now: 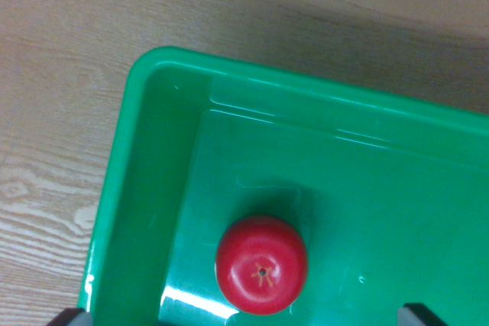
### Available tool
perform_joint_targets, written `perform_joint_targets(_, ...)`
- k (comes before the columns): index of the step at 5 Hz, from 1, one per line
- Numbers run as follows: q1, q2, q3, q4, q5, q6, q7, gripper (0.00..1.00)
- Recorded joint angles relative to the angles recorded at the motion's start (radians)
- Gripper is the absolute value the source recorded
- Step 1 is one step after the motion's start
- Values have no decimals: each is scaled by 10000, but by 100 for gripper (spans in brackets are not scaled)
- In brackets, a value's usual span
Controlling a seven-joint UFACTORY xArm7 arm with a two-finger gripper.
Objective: Pick fruit
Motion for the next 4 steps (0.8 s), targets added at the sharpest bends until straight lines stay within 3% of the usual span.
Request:
perform_joint_targets(1, 0, 0, 0, 0, 0, 0, 0, 0)
perform_joint_targets(2, 22, 174, -11, -330, -60, -417, -32, 0)
perform_joint_targets(3, 22, 174, -11, -330, -60, -417, -32, 0)
perform_joint_targets(4, 46, 366, -23, -692, -127, -876, -67, 0)
